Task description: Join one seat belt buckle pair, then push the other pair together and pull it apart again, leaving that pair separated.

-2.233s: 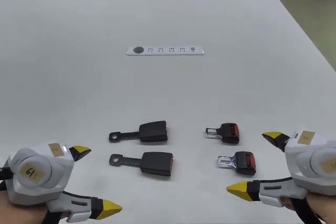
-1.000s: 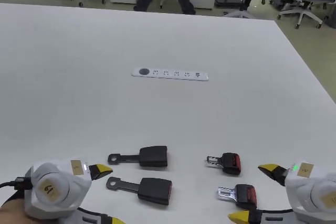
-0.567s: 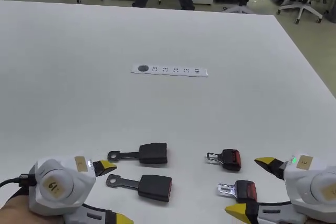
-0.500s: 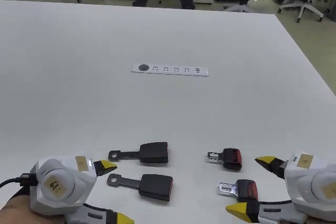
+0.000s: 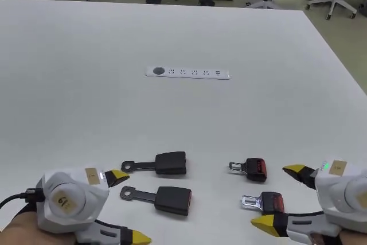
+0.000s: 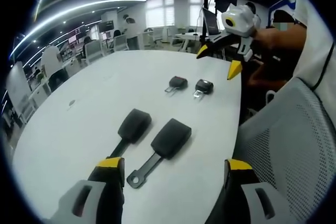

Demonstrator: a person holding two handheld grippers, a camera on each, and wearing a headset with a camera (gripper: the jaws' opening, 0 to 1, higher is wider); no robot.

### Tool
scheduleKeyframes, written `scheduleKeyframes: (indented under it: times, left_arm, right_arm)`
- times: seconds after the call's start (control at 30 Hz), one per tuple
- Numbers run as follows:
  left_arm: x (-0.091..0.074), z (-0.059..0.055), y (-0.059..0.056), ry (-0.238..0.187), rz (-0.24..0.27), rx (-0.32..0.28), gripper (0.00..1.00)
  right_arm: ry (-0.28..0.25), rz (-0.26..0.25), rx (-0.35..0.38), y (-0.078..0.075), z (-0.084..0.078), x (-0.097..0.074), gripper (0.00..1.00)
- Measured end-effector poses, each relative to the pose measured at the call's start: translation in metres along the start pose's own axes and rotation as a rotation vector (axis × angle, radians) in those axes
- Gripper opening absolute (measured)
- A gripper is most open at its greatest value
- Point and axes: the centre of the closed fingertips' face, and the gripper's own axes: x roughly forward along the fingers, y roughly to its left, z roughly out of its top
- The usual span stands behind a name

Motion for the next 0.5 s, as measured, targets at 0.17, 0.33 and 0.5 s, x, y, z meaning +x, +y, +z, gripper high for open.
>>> scheduleKeyframes:
  times: [0.17, 0.33, 0.5]
  left_arm:
    - [0.0001, -0.0007, -0.0003, 0.003, -0.003, 0.002, 0.79]
    - [-0.0013, -0.0013, 0.0026, 0.002, 0.003, -0.002, 0.79]
    - [-0.0023, -0.0003, 0.0014, 0.005, 0.004, -0.004, 0.79]
  right_arm:
    - [-0.002, 0.003, -0.008, 0.0029, 0.0001, 0.0008, 0.79]
    - [-0.004, 0.004, -0.003, 0.0033, -0.0008, 0.0015, 0.78]
    - [-0.006, 0.003, -0.024, 0.0033, 0.0001, 0.0010, 0.78]
